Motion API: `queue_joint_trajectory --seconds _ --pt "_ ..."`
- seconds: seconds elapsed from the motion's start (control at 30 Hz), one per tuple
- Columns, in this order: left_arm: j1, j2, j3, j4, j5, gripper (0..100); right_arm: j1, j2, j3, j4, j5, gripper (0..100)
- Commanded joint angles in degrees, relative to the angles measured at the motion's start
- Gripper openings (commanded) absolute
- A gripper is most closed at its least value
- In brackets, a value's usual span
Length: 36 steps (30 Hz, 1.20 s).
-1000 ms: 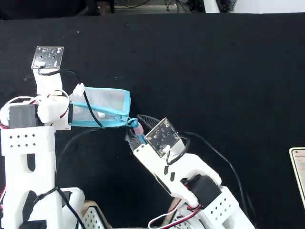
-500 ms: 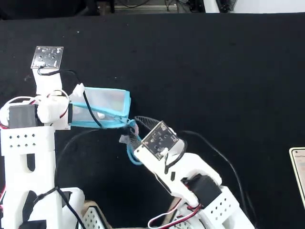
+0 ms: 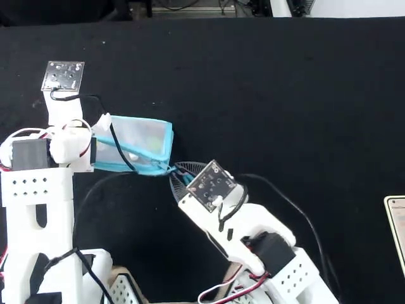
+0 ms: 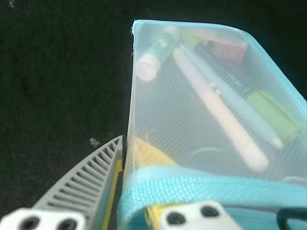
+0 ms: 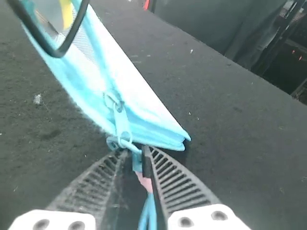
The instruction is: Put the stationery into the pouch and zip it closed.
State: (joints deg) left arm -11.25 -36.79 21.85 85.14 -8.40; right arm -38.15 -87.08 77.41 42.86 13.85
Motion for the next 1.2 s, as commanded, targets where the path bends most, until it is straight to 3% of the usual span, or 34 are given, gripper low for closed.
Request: queue_joint_trajectory --seconds 0.0,0.3,0.47,1.17 --pt "-0.7 1.0 -0.7 0.0 0.4 3 0.0 -0.7 -5.1 2.5 0.4 1.5" --pt "-0.7 1.0 -0.7 0.0 0.4 3 -2.4 -0.7 -4.9 2.8 1.1 2.1" --pt "-0.7 1.0 -0.7 0.0 0.4 3 -6.3 -0.7 -5.4 6.2 3.3 11.8" --pt "-0.7 1.0 -0.7 0.1 0.4 3 -6.4 -0.1 0.5 -3.4 3.3 10.3"
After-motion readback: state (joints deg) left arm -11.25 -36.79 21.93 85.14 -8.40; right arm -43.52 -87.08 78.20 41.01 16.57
